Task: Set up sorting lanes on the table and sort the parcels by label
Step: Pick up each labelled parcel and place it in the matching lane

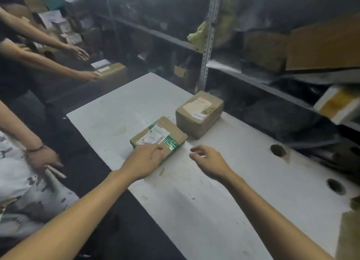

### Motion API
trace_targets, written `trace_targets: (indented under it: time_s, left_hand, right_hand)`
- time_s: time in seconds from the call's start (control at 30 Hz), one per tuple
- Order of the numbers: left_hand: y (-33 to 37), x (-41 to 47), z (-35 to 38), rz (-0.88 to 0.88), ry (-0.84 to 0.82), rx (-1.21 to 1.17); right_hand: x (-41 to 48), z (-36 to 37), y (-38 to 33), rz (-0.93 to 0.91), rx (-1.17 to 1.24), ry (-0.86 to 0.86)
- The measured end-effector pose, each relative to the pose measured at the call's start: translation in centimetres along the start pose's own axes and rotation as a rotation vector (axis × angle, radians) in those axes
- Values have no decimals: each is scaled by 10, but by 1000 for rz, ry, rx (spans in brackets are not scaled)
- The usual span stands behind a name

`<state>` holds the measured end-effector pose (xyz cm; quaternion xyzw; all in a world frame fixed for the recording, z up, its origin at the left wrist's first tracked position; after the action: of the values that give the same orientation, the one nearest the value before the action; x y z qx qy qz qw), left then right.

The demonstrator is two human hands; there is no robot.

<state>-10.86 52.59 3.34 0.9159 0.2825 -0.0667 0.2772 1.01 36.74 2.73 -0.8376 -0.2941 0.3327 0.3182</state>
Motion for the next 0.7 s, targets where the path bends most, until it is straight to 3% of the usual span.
trace_targets:
  time_s: [0.27, 0.5, 0.7]
  left_hand:
    - [-68, 112, -2, -116, -18, 128]
    - [-105, 159, 17, -221, -92, 148]
    - [-106, 162, 24, -260, -134, -5]
  right_hand:
    - [97, 57, 39, 231, 151, -113]
    - [149, 116, 49, 383, 640, -136]
    - [152, 112, 56, 420, 667, -73]
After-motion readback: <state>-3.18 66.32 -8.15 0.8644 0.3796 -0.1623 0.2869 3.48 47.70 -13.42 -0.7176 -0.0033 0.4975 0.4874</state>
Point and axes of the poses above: each hand's wrist, its own x-axis towards the middle knuckle, its own z-axis out of the palm, y = z × x, the point moved 10 cm from there along x, towards the middle knuckle, and after that the axes turned 5 degrees about -y, right-handed, at the moved point
